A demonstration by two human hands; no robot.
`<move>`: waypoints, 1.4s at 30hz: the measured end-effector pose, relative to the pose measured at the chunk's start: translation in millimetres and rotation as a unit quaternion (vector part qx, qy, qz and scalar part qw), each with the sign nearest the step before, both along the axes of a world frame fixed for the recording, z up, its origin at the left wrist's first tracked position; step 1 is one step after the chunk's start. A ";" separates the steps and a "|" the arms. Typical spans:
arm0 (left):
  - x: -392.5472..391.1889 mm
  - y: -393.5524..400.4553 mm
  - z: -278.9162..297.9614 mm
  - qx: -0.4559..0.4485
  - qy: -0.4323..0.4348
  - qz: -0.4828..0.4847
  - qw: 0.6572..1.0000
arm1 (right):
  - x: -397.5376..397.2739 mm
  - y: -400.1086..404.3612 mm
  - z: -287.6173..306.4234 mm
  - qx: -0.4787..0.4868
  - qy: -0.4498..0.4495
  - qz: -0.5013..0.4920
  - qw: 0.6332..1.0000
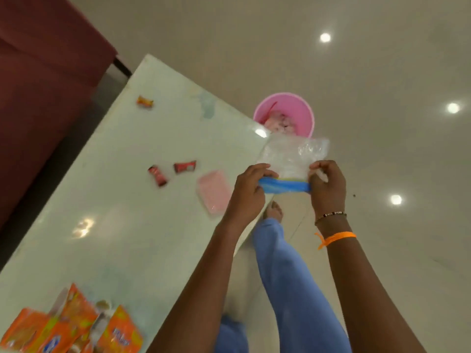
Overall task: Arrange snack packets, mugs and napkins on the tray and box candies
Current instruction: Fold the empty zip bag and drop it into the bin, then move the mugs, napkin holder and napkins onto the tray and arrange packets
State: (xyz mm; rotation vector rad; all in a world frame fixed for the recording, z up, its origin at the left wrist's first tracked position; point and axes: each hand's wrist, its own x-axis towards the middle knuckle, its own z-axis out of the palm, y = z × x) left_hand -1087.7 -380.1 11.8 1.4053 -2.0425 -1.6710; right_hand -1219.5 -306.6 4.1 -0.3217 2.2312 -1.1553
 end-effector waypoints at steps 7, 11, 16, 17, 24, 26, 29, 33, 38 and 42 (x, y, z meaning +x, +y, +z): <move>-124.0 -82.2 -52.6 0.065 -0.043 0.018 0.997 | -126.7 -74.5 -48.5 0.041 0.195 0.031 0.980; -161.3 -122.2 -86.0 0.118 -0.101 0.089 0.984 | -151.9 -106.3 -100.9 0.104 0.148 0.147 0.972; -192.5 -144.2 -129.9 0.154 -0.149 0.060 0.975 | -151.1 -131.3 -180.2 0.187 0.057 0.275 0.941; -197.4 -145.0 -138.4 0.163 -0.152 0.052 0.973 | -150.8 -134.1 -196.1 0.207 0.031 0.303 0.930; -208.2 -137.0 -149.3 0.190 -0.151 0.064 0.968 | -164.5 -136.4 -211.8 0.170 -0.065 0.195 0.964; -208.0 -132.0 -138.4 0.192 -0.135 0.083 0.968 | -165.3 -134.4 -187.4 0.127 -0.086 0.154 0.976; -199.7 -121.7 -116.3 0.191 -0.110 0.133 0.966 | -157.1 -132.9 -146.6 0.051 -0.148 0.120 0.980; -176.2 -106.5 -80.9 0.188 -0.066 0.220 0.955 | -129.7 -130.3 -91.6 0.005 -0.178 0.132 0.975; -121.7 -78.2 -42.5 0.174 -0.009 0.290 0.941 | -77.6 -120.7 -41.8 -0.010 -0.218 0.181 0.959; -65.4 -47.1 -18.9 0.178 0.044 0.368 0.912 | -27.1 -104.7 -13.7 -0.008 -0.233 0.235 0.944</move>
